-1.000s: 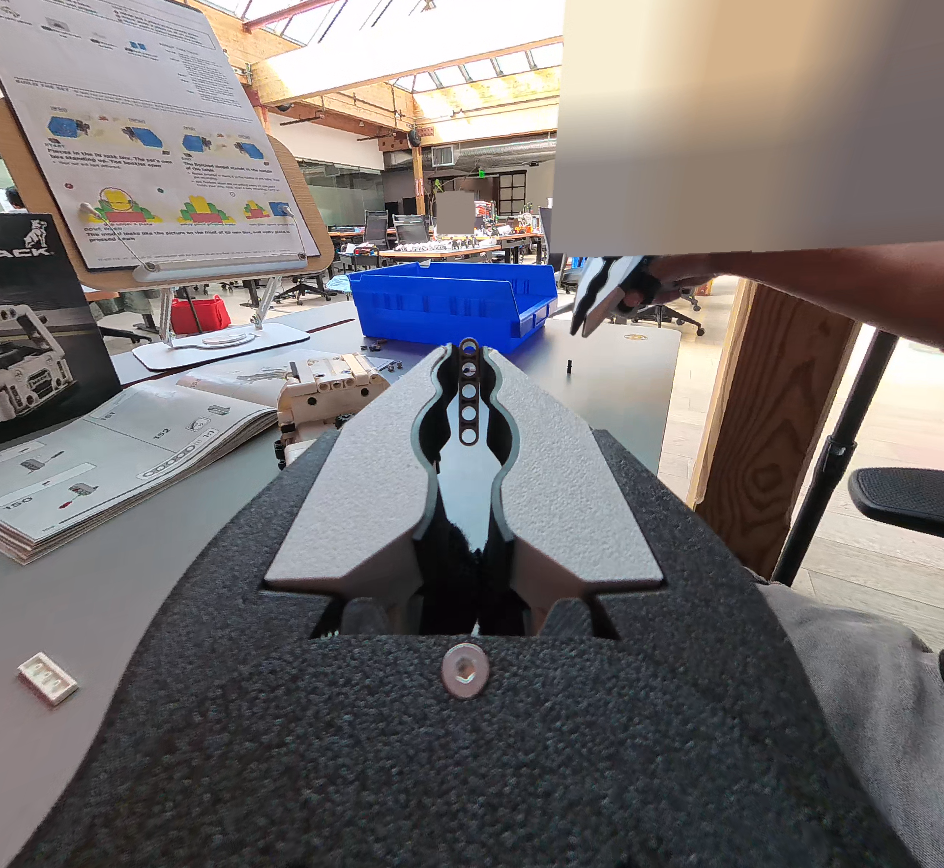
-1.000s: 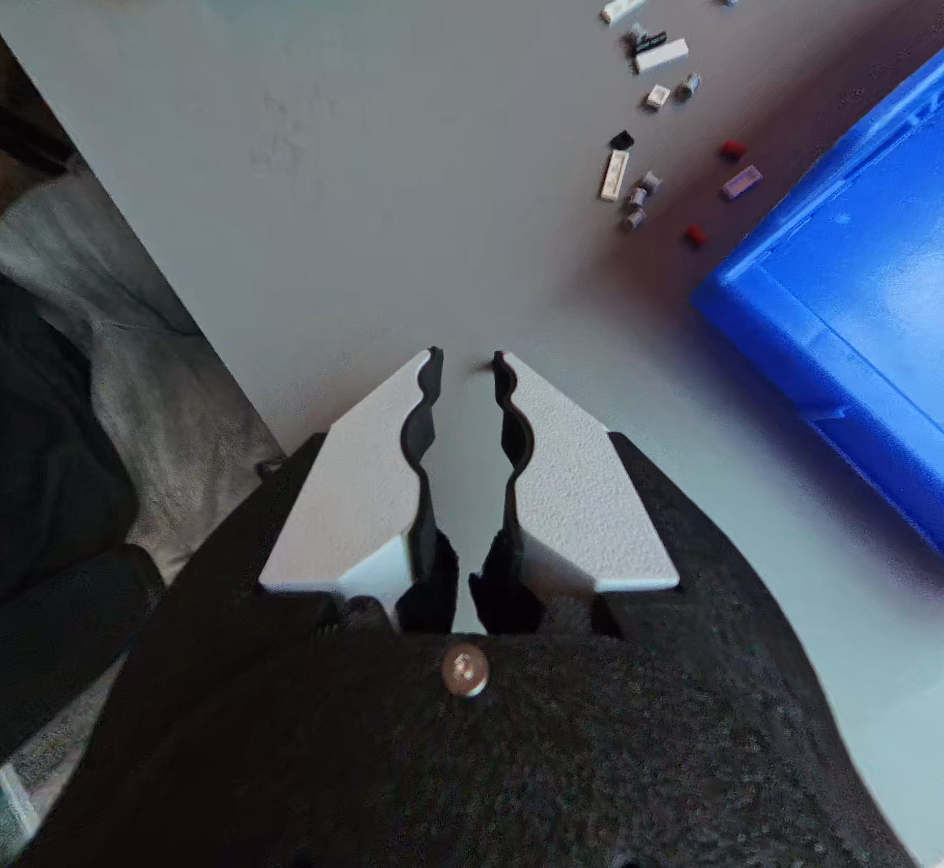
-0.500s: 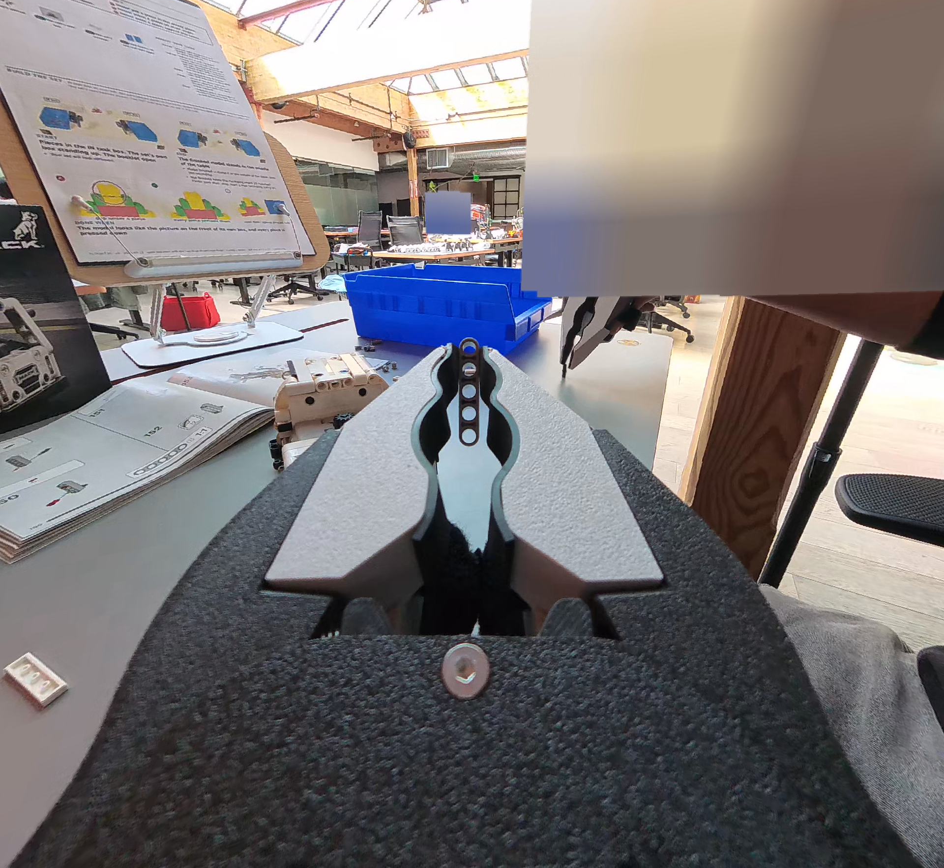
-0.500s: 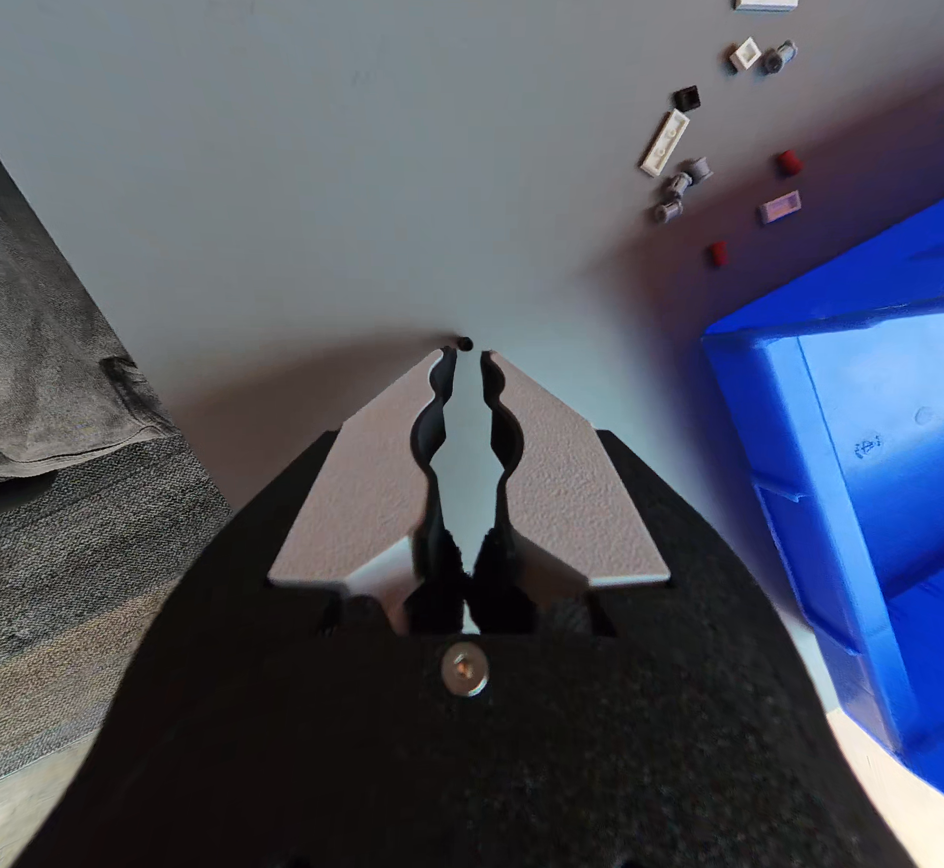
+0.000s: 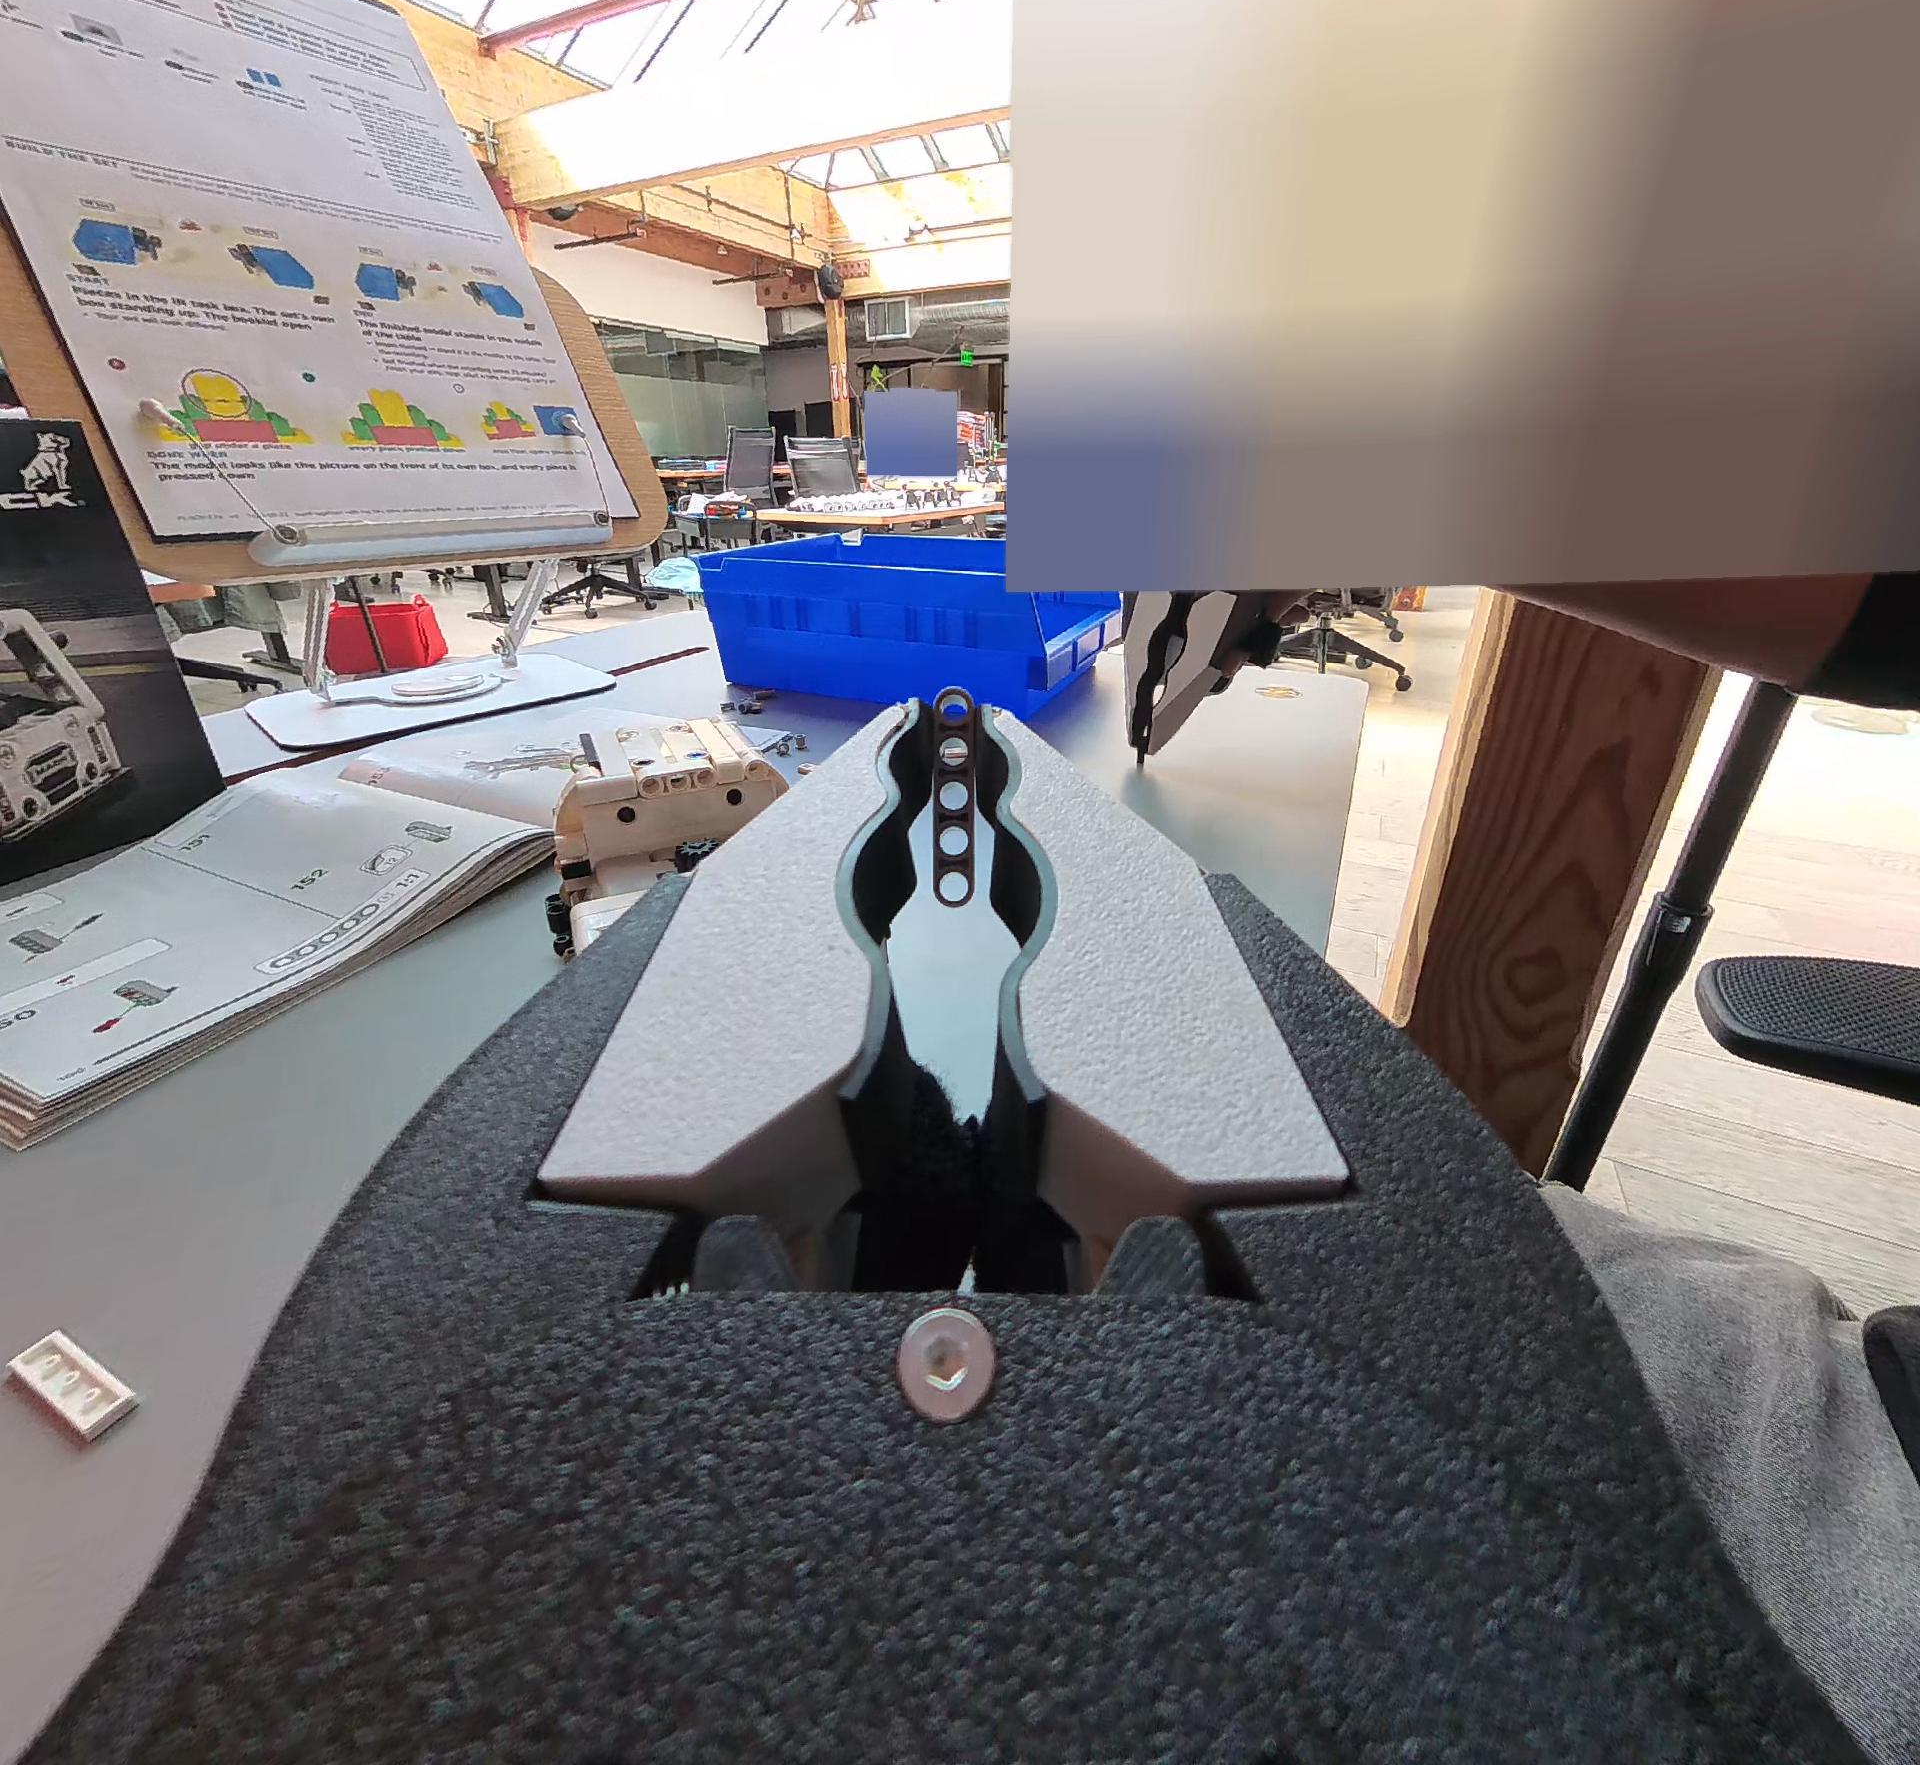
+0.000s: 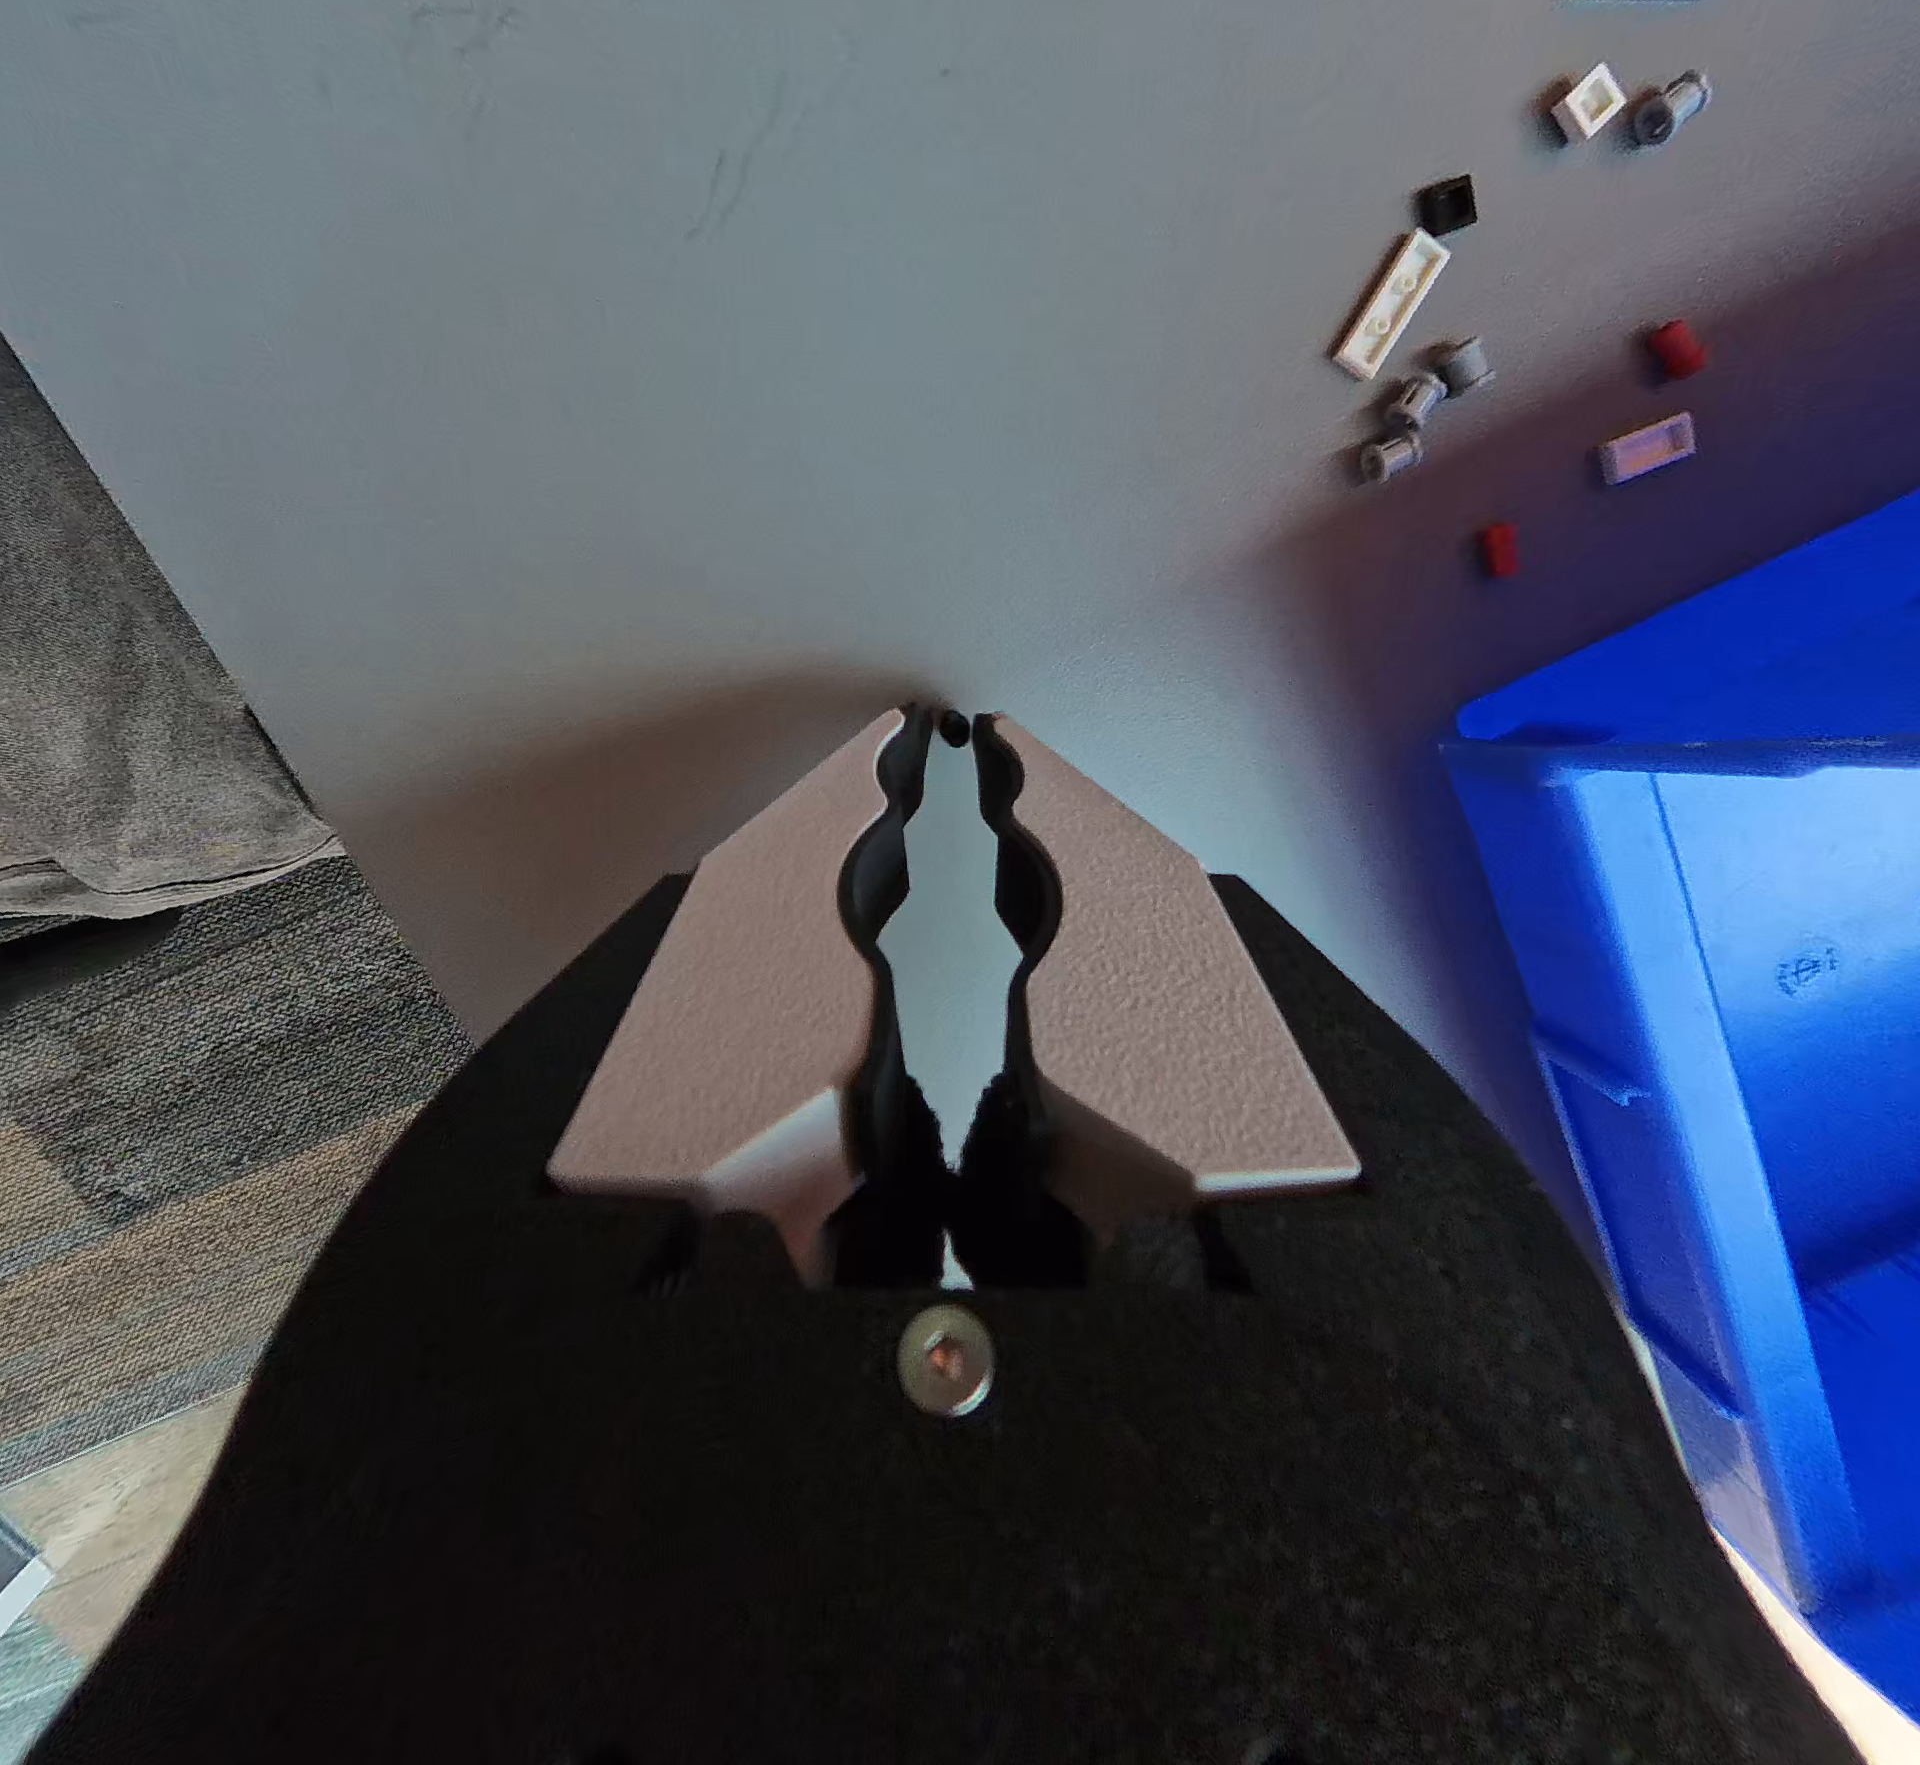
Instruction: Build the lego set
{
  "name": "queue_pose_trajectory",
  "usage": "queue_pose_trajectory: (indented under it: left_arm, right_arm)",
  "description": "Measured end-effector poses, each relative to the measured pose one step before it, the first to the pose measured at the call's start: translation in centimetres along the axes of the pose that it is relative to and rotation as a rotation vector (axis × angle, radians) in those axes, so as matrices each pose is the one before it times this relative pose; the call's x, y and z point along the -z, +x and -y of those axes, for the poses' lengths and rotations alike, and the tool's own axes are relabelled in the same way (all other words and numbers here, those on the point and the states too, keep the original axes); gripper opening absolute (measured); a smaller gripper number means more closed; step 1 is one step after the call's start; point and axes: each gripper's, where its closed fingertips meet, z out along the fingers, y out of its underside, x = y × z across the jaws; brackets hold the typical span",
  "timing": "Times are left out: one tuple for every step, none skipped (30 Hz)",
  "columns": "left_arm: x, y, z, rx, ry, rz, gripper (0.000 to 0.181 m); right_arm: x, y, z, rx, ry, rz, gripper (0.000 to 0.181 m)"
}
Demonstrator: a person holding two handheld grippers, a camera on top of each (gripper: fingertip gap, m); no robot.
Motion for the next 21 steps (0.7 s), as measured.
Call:
queue_pose_trajectory:
  left_arm:
    - [-0.003,0.003,0.006,0.0003,0.0004,-0.0001,0.005]
    - [-0.001,-0.005,0.008,0.0004,0.0005,-0.0001,0.005]
    - [0.006,-0.012,0.001,0.0006,0.0,-0.0002,0.005]
    - [0.0,0.003,-0.001,0.0006,0.0,0.0001,0.005]
    - [0.001,-0.01,0.004,0.0002,0.0002,0.0001,0.005]
    - [0.001,0.003,-0.001,0.0,-0.0001,-0.0002,0.005]
    - [-0.006,0.003,-0.009,0.0,-0.0006,-0.0004,0.005]
    - [-0.011,0.01,0.002,0.0,-0.0004,-0.0002,0.005]
    - [0.0,-0.001,0.0,0.0,0.0,0.0001,0.005]
    - [0.008,-0.005,-0.002,-0.0001,0.0004,0.0005,0.005]
    - [-0.005,0.001,0.003,-0.0004,0.0003,0.0004,0.005]
    - [0.007,0.006,0.0,-0.0008,-0.0001,0.0,0.005]
    - [-0.002,0.003,0.011,-0.0014,0.0007,0.0007,0.005]
    - [0.02,0.055,0.017,-0.0021,0.0015,-0.0021,0.005]
    - [0.014,0.071,0.028,-0.0008,0.0023,-0.0048,0.005]
    - [0.04,0.051,0.099,0.0034,0.008,-0.0058,0.005]
    - [0.072,0.008,0.191,0.0116,0.0149,-0.0082,0.005]
    - [0.109,-0.052,0.236,0.0231,0.0168,-0.0105,0.005]
    - [0.132,-0.131,0.253,0.0311,0.0185,-0.0101,0.005]
    - [0.155,-0.177,0.292,0.0341,0.0212,-0.009,0.005]
    - [0.15,-0.244,0.244,0.031,0.017,-0.0043,0.005]
  right_arm:
    - [-0.089,0.005,-0.17,-0.0003,-0.0108,0.0014,0.008]
    - [-0.061,0.078,-0.098,0.0011,-0.005,-0.0046,0.008]
    - [-0.033,0.004,-0.058,-0.0002,-0.0003,0.0005,0.006]
    - [-0.01,0.009,0.007,-0.0023,0.0022,0.0006,0.005]
    - [0.031,0.045,0.06,-0.0001,0.0052,-0.0024,0.005]
    - [0.028,-0.012,0.093,0.0011,0.0078,-0.0002,0.005]
    - [0.02,-0.082,0.07,-0.0003,0.0051,0.0038,0.005]
    - [0.007,-0.071,0.057,0.0,0.0032,0.003,0.005]
    - [0.007,-0.053,0.037,0.0009,0.0021,0.0005,0.005]
    - [0.046,-0.018,0.115,0.0,0.0055,-0.0012,0.005]
    - [0.147,-0.112,0.431,-0.0035,0.0231,0.0036,0.005]
    - [0.287,-0.337,0.868,-0.006,0.0411,0.0124,0.005]
    - [0.423,-0.464,1.415,0.0,0.0606,0.0072,0.004]
    - [0.472,-0.606,2.171,0.008,0.0892,-0.0026,0.004]
    - [0.325,-0.963,2.908,0.0087,0.1167,0.0018,0.004]
    - [-0.065,-1.388,3.411,0.0017,0.1383,0.0129,0.004]
    - [-0.697,-1.874,3.297,-0.0164,0.138,0.0388,0.004]
    - [-1.349,-2.023,2.851,-0.0246,0.1229,0.0435,0.004]
    - [-1.807,-1.769,2.403,-0.0289,0.1247,0.0302,0.004]
    - [-2.042,-1.257,1.526,-0.044,0.1021,0.0106,0.004]
    - [-2.056,-1.077,0.497,-0.0504,0.057,0.0173,0.004]
